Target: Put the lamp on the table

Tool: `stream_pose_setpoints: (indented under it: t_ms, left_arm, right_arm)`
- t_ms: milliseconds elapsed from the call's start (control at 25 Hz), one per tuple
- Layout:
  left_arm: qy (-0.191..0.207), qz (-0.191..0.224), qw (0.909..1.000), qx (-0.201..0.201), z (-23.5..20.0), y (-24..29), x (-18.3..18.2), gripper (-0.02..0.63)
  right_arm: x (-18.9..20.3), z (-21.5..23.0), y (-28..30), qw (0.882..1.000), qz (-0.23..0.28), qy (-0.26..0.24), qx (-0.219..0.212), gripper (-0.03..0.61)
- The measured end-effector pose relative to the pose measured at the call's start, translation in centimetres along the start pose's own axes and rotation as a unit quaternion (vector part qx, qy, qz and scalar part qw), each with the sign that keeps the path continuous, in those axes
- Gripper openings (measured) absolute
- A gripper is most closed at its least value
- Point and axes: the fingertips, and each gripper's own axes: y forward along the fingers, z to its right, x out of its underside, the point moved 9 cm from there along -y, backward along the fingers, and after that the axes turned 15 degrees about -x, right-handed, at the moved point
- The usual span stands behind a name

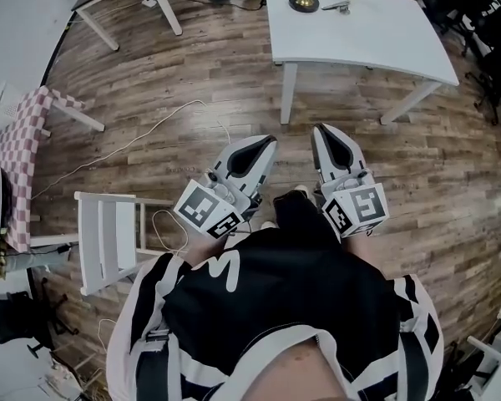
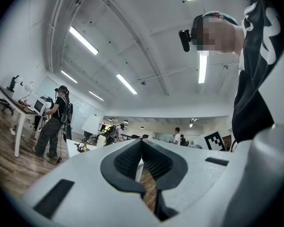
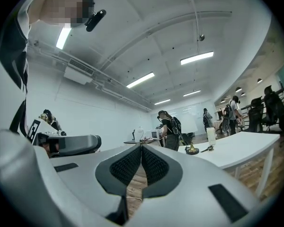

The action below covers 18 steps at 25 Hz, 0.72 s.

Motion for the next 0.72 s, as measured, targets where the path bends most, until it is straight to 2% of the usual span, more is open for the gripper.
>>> stream_pose_setpoints:
  t_ms: [400,600,720]
  left_arm:
    - [0.013,0.008,0.9999,0.0,2.7,-0.9,-0.6,0.008]
    - [0.01,0.008,0.9999,0.007,4.1,-0.6,-0.2,0.008]
    - [0.012,0.008,0.9998,0.013,4.6,-0.5,-0.1,0.008]
  right_arm:
    - [-1.1,-1.2,-2.5,1.0,-0.006,-0.016,0.0,0.02]
    - [-0.8,-1.1,-3.5,1.0,-0.013,0.009,-0.003,0.018]
    - [-1.2,-1.7,-3.5,0.999,-0.026,-0.018,-0.009,0.018]
